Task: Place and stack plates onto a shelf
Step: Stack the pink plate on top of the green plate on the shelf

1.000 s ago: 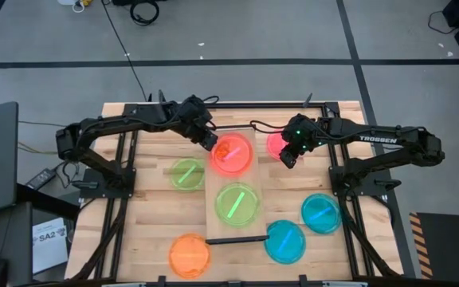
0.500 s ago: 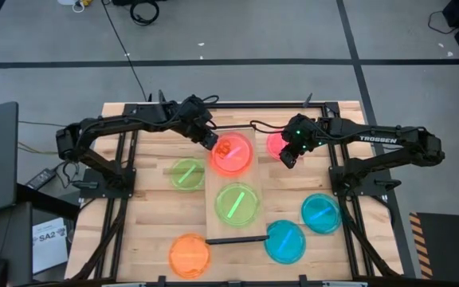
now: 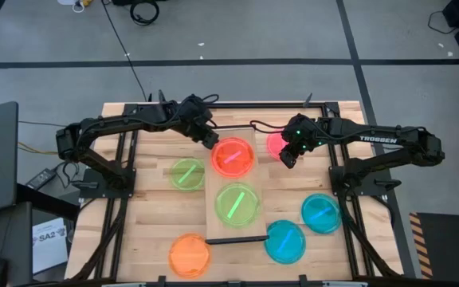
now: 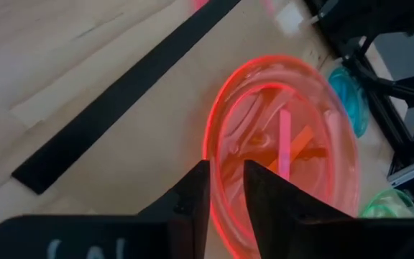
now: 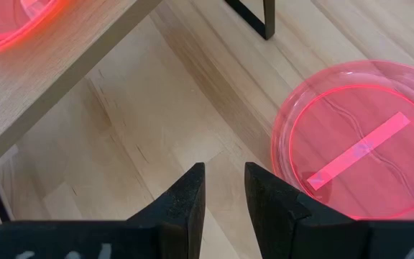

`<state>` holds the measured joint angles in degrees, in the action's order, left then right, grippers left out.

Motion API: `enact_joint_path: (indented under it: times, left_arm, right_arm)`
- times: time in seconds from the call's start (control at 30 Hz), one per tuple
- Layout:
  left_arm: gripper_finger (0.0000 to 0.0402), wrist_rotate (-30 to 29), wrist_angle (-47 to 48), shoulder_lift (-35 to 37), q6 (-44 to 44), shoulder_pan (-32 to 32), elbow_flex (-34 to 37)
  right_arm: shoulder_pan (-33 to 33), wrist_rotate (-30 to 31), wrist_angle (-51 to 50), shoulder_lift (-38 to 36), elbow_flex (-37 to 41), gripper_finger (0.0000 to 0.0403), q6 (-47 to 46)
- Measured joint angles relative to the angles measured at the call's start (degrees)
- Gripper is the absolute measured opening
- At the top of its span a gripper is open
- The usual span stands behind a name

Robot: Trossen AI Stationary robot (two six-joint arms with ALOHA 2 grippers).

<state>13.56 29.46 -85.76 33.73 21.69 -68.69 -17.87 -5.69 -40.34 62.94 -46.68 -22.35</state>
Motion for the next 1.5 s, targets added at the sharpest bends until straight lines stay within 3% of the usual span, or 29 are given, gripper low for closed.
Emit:
enact_joint_path:
  times: [0.33, 0.67, 1.1, 1.27, 1.5]
  left_arm:
    - [0.0092, 2.17, -6.0, 0.82, 0.1, 0.07, -0.02]
    - [0.0092, 0.84, -3.98, 6.46, -4.65, -0.23, 0.02]
    - [0.0092, -14.49, 7.34, 16.6, -14.02, -11.04, 0.32]
    - [0.0091, -19.3, 5.91, 20.69, -14.51, -18.38, 7.01]
    - [0.0091, -23.47, -8.25, 28.11, -11.04, -27.84, 22.69]
  right_arm:
    - [0.0, 0.0, 0.0, 0.0, 0.0, 0.0105, 0.01]
    - [0.0, 0.0, -0.02, 0.0, 0.0, 0.0105, 0.02]
    - [0.0, 0.22, -0.03, -0.02, 0.0, 0.0105, 0.02]
    - [0.0, 0.84, 0.0, -0.02, 0.0, 0.0105, -0.01]
    - [-0.02, 1.75, -0.02, -0.02, 0.0, 0.0105, -0.13]
